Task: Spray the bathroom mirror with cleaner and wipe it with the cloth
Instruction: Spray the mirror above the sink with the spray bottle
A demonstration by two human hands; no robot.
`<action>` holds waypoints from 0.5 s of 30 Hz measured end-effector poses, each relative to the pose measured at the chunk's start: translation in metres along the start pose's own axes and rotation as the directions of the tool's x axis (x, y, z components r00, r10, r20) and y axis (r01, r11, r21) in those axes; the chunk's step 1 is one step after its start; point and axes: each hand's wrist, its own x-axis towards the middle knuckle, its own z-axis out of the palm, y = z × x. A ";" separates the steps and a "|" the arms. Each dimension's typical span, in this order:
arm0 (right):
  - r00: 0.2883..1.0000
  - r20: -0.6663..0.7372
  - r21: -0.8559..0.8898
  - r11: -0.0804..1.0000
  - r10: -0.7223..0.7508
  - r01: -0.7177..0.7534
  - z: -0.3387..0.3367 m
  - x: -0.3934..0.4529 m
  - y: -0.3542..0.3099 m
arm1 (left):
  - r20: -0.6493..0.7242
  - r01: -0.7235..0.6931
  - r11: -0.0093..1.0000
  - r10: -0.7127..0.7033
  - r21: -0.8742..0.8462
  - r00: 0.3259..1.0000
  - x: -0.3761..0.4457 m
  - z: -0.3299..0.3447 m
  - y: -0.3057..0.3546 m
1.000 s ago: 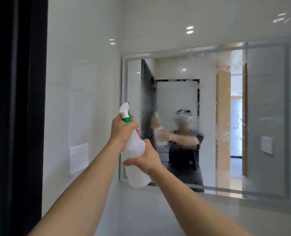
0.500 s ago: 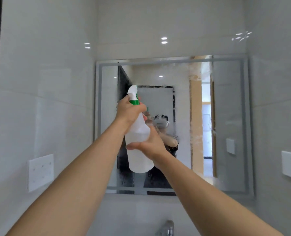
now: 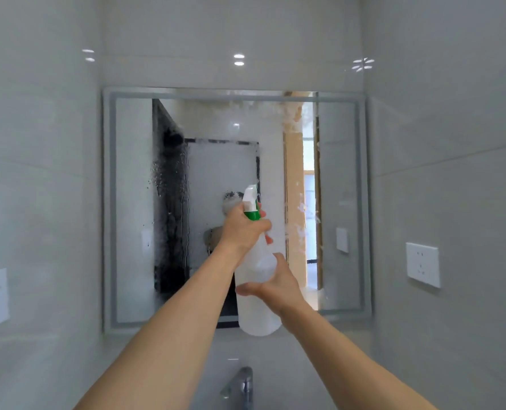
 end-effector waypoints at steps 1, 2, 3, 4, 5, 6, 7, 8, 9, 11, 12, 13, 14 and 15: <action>1.000 -0.007 0.001 1.000 0.020 -0.020 -0.005 -0.003 0.008 | 0.010 0.008 1.000 -0.008 -0.002 1.000 -0.003 0.007 -0.008; 0.999 -0.011 -0.004 0.999 0.035 -0.035 -0.010 -0.008 0.016 | 0.018 0.016 1.000 -0.016 0.001 1.000 -0.008 0.014 -0.015; 0.999 -0.012 -0.011 0.999 0.049 -0.049 -0.014 -0.013 0.024 | 0.017 0.028 1.000 -0.028 0.015 0.999 -0.012 0.020 -0.023; 0.998 -0.013 -0.020 0.998 0.063 -0.064 -0.018 -0.018 0.033 | 0.019 0.040 0.999 -0.041 0.031 0.999 -0.017 0.026 -0.030; 0.997 -0.014 -0.026 0.997 0.078 -0.078 -0.022 -0.022 0.041 | 0.023 0.055 0.997 -0.056 0.044 0.998 -0.021 0.032 -0.040; 0.995 -0.016 -0.031 0.995 0.094 -0.094 -0.025 -0.027 0.051 | 0.029 0.071 0.996 -0.073 0.048 0.997 -0.025 0.037 -0.050; 0.994 -0.015 -0.033 0.994 0.108 -0.109 -0.028 -0.031 0.061 | 0.033 0.089 0.995 -0.091 0.040 0.995 -0.030 0.042 -0.059; 0.992 -0.018 -0.039 0.992 0.122 -0.122 -0.030 -0.035 0.070 | 0.031 0.107 0.994 -0.108 0.032 0.994 -0.035 0.047 -0.068; 0.991 -0.024 -0.049 0.989 0.135 -0.136 -0.031 -0.038 0.079 | 0.028 0.124 0.992 -0.125 0.032 0.992 -0.040 0.050 -0.077; 0.987 -0.030 -0.078 0.984 0.157 -0.159 -0.030 -0.043 0.094 | 0.012 0.144 0.989 -0.145 0.044 0.989 -0.051 0.054 -0.090; 0.986 -0.024 -0.084 0.982 0.168 -0.169 -0.029 -0.045 0.100 | -0.001 0.149 0.987 -0.150 0.052 0.989 -0.055 0.053 -0.096; 0.983 -0.014 -0.086 0.979 0.182 -0.183 -0.027 -0.047 0.105 | -0.010 0.155 0.986 -0.154 0.059 0.988 -0.059 0.051 -0.101; 0.981 -0.006 -0.088 0.977 0.192 -0.192 -0.024 -0.048 0.109 | -0.016 0.156 0.986 -0.155 0.059 0.988 -0.062 0.048 -0.106; 0.980 0.010 -0.095 0.975 0.200 -0.198 -0.021 -0.049 0.113 | -0.024 0.162 0.985 -0.161 0.050 0.987 -0.065 0.043 -0.110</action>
